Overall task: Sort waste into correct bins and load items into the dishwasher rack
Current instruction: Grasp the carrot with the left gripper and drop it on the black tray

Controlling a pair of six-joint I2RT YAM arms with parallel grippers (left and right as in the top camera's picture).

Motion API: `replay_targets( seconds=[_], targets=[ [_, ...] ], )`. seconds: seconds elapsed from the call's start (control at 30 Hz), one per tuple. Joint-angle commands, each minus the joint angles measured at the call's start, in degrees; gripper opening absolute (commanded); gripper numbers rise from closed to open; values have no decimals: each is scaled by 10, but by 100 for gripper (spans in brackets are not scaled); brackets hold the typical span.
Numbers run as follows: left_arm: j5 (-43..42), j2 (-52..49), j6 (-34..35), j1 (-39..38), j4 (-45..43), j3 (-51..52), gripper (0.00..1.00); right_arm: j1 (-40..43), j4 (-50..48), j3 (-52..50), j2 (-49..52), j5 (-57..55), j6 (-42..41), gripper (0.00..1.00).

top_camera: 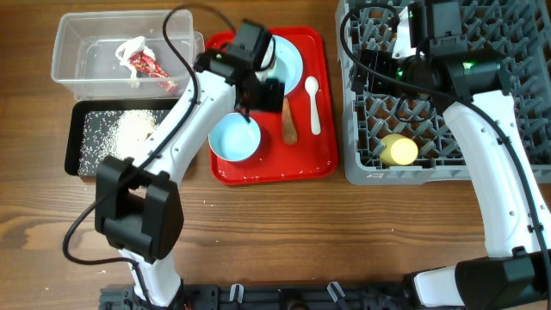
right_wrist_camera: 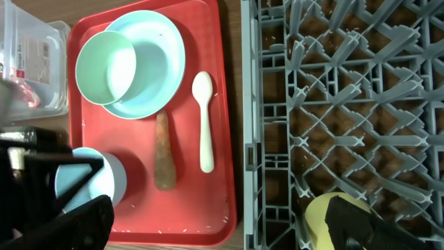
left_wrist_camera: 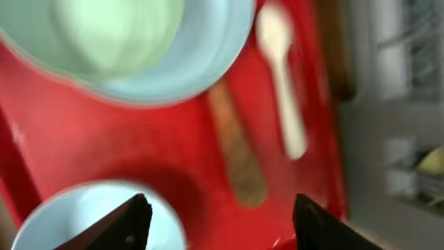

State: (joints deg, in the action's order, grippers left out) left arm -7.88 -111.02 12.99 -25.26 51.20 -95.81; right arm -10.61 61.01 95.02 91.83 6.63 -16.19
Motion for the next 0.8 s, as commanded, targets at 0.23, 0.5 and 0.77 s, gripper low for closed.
replay_targets(
  seconds=[0.23, 0.5, 0.77],
  targets=[
    [57, -104, 152, -76, -43, -9, 62, 0, 2, 5, 7, 14, 10, 100],
    [112, -155, 209, -101, -51, -9, 63, 0, 12, 5, 7, 14, 10, 100],
    [112, -175, 209, -102, -54, -9, 26, 0, 14, 5, 7, 14, 12, 100]
  ],
)
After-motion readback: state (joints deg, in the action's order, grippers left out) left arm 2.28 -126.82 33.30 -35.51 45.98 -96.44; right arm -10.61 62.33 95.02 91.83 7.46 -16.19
